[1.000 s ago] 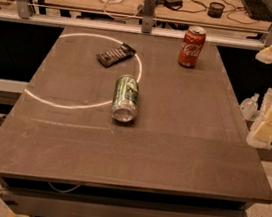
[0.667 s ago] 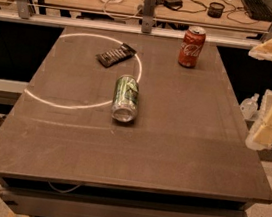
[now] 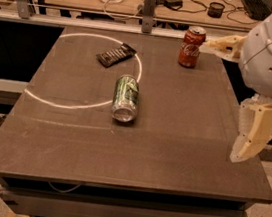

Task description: Place green can upright

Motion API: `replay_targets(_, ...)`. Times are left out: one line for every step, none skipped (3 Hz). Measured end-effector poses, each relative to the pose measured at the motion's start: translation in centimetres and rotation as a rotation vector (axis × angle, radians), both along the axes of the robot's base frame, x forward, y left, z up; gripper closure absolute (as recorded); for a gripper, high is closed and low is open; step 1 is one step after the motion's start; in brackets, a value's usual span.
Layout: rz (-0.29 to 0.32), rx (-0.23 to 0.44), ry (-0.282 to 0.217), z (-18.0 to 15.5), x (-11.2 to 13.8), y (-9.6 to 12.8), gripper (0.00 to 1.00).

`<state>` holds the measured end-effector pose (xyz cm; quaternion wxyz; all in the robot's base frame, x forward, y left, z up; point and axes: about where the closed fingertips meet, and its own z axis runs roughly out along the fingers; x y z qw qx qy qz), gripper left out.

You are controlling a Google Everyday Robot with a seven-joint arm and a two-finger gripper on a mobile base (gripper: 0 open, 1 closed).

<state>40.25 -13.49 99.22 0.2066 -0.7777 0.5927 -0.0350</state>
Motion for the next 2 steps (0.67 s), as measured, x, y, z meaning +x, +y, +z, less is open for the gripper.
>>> replay_targets(0.233,-0.065,-0.073,-0.1,0.0,3.5,0.00)
replay_targets(0.425,-0.168,-0.119,0.2,1.9,6.0,0.00)
